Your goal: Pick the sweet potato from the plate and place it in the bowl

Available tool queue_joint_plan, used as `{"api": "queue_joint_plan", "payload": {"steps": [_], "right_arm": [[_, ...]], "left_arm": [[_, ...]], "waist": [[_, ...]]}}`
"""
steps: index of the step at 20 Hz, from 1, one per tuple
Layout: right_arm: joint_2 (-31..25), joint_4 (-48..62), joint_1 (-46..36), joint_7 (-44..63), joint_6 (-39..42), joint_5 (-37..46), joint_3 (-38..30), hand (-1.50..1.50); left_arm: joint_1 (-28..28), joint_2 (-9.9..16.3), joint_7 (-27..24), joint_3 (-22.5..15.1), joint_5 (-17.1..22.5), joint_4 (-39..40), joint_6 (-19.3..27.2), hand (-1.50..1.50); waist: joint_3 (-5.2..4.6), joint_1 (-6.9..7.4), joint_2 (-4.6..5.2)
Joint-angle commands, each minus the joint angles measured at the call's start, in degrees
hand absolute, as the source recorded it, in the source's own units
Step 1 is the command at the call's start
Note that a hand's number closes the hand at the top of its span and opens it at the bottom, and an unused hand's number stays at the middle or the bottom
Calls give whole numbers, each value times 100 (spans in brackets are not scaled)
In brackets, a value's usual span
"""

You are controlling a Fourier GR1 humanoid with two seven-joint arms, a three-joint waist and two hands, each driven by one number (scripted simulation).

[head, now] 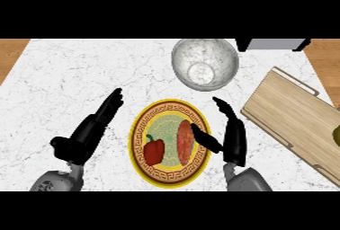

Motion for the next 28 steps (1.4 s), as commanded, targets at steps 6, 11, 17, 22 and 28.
{"api": "queue_joint_plan", "payload": {"steps": [6,11,17,22,28], "right_arm": [[-542,355,-1230,3015,2099,1615,695,-150],[-488,221,-1776,4178,4433,382,673,-150],[63,16,-2667,5981,5847,-765,151,-150],[299,531,-3083,6428,5939,-1130,-46,-150],[419,737,-3248,6682,5705,-1237,225,-150]], "left_arm": [[-88,-40,116,-40,-66,0,-44,0],[-172,-140,176,-187,-92,-45,-86,0],[-164,-270,121,-188,-184,34,30,0],[-169,-200,116,-96,-222,81,-21,0],[-347,-266,298,-49,-193,56,-68,0]], "waist": [[-21,66,-23],[-9,124,-2],[3,90,-9],[10,100,5],[13,74,-9]]}}
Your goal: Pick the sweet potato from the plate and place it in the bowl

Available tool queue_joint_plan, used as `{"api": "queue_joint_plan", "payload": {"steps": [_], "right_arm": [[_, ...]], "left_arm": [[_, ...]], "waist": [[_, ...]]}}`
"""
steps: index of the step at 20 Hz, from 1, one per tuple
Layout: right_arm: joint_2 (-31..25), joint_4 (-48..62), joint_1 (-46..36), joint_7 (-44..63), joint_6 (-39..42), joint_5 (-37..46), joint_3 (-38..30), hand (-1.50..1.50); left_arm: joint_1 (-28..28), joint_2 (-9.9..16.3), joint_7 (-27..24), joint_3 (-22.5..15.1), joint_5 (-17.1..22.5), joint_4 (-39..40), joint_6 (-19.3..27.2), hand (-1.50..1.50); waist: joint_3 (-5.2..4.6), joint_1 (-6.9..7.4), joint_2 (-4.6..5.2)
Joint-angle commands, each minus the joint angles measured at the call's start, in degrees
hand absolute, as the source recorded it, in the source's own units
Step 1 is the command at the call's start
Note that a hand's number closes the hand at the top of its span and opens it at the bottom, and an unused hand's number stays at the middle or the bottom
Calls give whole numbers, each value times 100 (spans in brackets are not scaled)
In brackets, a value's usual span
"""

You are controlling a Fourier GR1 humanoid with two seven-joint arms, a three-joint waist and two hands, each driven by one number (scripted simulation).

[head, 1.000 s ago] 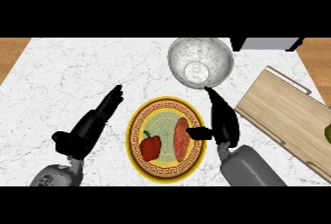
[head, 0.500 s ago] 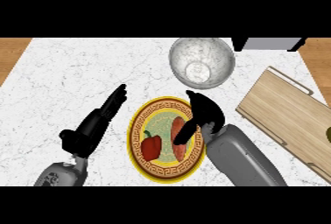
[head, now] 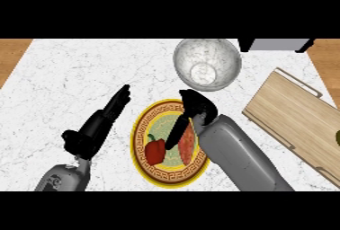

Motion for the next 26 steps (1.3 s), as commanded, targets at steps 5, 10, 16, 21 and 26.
{"api": "queue_joint_plan", "payload": {"steps": [5,10,16,21,26], "right_arm": [[102,-91,-59,1212,323,156,309,-150],[-17,-19,350,673,-44,713,629,-150],[186,-99,166,1172,-289,1042,964,-150],[154,-112,555,1067,-152,1603,985,-150],[186,120,778,950,-231,1684,931,-150]], "left_arm": [[33,-88,118,8,-70,-136,-12,0],[298,-137,-93,-87,-277,-154,27,0],[48,-53,357,179,-1,-344,-164,0],[304,-96,-136,168,-171,-38,-179,0],[142,-175,131,158,-139,-155,-217,0]], "waist": [[5,-39,-11],[6,-39,-4],[6,-9,-15],[4,-70,-9],[6,-42,1]]}}
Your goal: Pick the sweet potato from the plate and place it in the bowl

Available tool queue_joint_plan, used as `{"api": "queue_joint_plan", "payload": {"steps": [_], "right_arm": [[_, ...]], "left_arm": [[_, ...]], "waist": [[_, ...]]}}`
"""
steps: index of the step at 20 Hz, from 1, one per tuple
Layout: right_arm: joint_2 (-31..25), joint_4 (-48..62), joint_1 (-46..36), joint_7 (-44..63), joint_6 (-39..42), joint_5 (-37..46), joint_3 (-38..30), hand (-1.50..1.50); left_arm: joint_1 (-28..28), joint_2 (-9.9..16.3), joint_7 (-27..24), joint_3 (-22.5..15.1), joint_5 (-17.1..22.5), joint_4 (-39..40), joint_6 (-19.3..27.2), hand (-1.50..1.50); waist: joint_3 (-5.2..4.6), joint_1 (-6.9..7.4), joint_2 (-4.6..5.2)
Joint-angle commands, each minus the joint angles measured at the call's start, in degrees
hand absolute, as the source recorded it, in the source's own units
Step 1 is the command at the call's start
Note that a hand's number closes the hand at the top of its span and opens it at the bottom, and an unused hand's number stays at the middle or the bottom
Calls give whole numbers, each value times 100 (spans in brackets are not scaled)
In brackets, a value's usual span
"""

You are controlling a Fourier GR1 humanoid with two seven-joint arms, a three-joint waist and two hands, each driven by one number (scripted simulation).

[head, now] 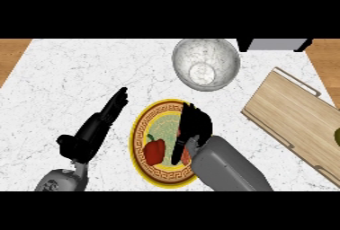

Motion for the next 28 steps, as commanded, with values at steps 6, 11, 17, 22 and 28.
{"api": "queue_joint_plan", "payload": {"steps": [6,11,17,22,28], "right_arm": [[104,178,312,883,-162,-21,62,-150],[103,635,309,166,-82,362,-343,-150],[105,844,219,-458,-586,429,-62,150],[103,699,277,-477,-516,865,-167,150],[106,650,479,-582,-799,1219,-126,150]], "left_arm": [[199,-80,-40,-48,-156,-98,-46,0],[-101,-353,-403,9,-410,567,51,0],[-44,-187,189,339,-143,-86,-334,0],[164,-269,-39,305,-348,-39,-390,0],[265,-539,-400,226,-542,231,-372,0]], "waist": [[2,60,10],[1,11,26],[4,52,19],[3,38,15],[3,29,17]]}}
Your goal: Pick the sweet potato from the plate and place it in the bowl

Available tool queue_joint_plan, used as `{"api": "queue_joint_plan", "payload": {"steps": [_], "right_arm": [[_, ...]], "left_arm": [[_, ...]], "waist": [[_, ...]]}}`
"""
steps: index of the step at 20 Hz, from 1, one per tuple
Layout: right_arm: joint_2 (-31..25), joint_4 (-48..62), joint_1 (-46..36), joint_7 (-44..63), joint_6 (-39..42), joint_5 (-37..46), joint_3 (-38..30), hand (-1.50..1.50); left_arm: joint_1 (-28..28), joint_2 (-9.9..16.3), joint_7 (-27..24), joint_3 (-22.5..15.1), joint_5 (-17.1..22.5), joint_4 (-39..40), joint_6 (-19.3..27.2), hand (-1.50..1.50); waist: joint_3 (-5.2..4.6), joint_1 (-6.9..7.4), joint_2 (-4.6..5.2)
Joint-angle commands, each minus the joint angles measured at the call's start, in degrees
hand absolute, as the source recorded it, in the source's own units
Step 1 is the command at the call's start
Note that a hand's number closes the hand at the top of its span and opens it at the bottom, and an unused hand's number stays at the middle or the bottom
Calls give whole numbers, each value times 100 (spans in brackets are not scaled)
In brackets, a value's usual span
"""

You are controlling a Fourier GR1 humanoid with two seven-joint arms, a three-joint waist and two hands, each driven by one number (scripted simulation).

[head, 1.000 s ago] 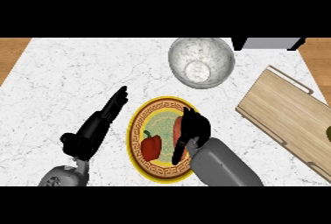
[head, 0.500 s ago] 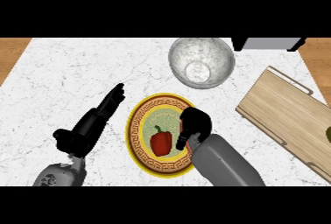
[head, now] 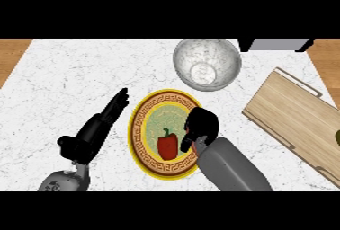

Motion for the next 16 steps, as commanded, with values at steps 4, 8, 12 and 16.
{"api": "queue_joint_plan", "payload": {"steps": [4,8,12,16], "right_arm": [[55,1300,-1912,6,-341,-522,311,150],[56,1977,-2925,55,-332,-505,408,150],[55,2423,-3527,497,-782,-47,727,150],[55,2604,-4082,679,-1582,330,665,150]], "left_arm": [[-94,-171,-26,-280,-36,-38,-177,0],[-372,-249,-5,-413,-139,93,-214,0],[-418,-268,-59,-287,-170,279,-118,0],[-327,-81,-9,-147,-22,148,-280,0]], "waist": [[9,512,116],[2,677,162],[-5,544,126],[-5,588,107]]}}
